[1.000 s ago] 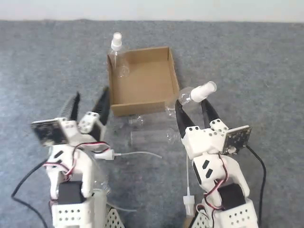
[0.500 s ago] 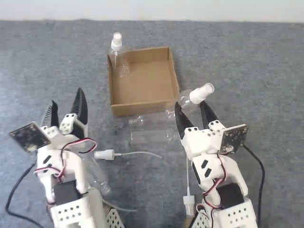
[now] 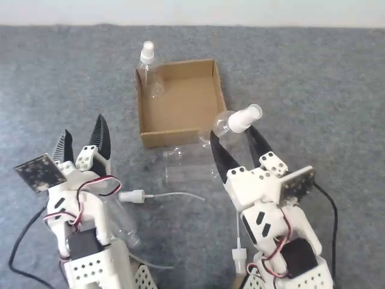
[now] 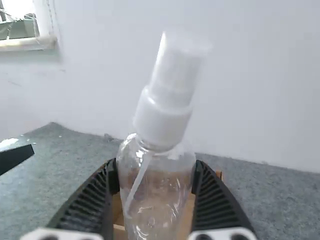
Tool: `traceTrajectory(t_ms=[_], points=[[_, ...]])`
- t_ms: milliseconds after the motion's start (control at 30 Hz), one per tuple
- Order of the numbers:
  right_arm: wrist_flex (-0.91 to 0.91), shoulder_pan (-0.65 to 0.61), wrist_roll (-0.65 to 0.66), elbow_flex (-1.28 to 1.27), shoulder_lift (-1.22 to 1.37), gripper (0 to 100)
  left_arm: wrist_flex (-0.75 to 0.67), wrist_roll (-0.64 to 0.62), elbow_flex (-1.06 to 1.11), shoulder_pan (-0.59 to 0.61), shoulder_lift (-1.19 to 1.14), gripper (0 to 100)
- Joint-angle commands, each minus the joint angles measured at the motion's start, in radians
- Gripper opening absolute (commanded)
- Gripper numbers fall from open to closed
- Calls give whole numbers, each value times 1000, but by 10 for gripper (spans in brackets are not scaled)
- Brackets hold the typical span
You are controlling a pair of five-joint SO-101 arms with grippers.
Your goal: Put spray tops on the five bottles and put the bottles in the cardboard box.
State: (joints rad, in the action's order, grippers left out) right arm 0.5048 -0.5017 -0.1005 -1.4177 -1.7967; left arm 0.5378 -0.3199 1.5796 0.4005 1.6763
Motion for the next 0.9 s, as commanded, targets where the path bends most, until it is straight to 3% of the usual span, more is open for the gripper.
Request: traceTrajectory(t_ms=[0, 300, 700, 867], points=[[2, -42, 17, 135, 42, 6, -35, 12, -13, 11, 11, 268], [-13, -102, 17, 397, 427, 6, -124, 11, 28, 48, 11, 268], [-383, -110, 17, 420, 823, 6, -132, 15, 35, 49, 11, 268], [-426, -110, 15, 535, 1009, 6, -132, 17, 35, 49, 11, 268]])
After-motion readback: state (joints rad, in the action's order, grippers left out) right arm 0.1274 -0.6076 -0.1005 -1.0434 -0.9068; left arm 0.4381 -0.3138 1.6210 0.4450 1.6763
